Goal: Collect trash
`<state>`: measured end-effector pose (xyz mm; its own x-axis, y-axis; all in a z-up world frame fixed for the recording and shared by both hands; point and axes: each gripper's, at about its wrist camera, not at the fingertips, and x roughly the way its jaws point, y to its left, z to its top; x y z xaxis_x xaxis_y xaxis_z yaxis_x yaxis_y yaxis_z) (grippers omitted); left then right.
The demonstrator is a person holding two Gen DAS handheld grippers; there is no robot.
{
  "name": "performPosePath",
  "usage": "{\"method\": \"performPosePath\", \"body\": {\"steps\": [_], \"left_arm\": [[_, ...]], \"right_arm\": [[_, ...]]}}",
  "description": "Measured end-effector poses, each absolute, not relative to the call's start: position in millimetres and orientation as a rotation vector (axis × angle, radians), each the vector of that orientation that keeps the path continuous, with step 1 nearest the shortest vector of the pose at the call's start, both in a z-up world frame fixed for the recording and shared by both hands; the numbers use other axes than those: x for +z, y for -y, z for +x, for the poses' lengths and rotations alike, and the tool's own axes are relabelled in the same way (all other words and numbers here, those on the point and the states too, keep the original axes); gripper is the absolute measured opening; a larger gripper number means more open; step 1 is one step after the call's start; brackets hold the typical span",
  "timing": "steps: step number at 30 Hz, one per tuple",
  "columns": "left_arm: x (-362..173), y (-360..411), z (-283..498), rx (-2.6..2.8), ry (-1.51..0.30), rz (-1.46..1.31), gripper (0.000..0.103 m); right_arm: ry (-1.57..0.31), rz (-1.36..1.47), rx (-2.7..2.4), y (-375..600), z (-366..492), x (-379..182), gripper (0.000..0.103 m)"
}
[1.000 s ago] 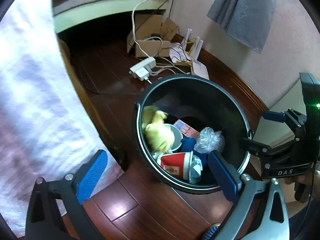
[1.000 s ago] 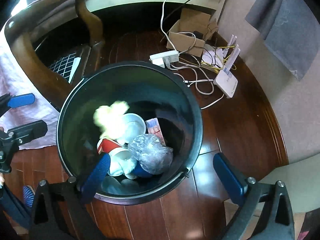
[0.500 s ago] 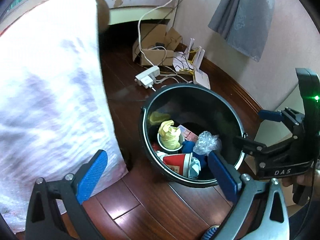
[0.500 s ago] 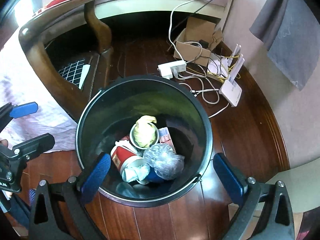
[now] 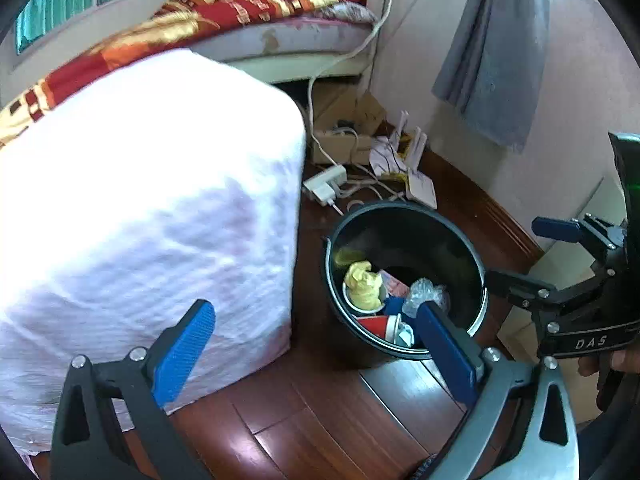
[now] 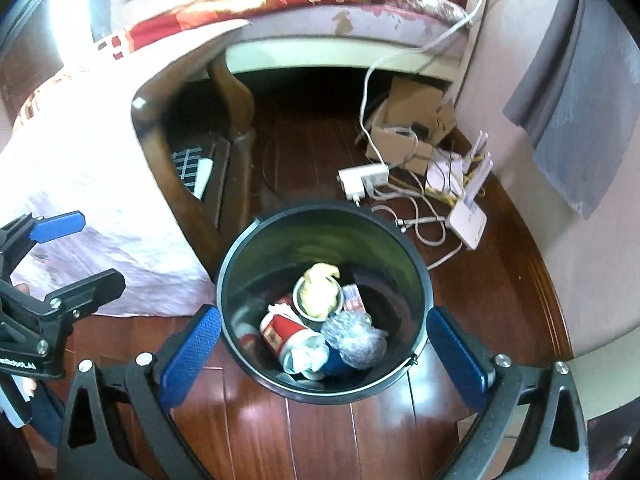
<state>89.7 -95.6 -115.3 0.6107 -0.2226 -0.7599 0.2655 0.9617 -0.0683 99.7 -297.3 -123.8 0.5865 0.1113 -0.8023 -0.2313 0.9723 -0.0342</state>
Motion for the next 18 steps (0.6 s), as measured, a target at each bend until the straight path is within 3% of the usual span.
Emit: {"method": "performPosePath", "body": {"steps": [18], "left_arm": [[-34.0, 53.2, 8.1, -0.217, -0.661, 0.057, 0.102]], "right_arm": [[-0.644, -0.080, 0.220, 253.1, 14.3, -14.6, 0.103]]}}
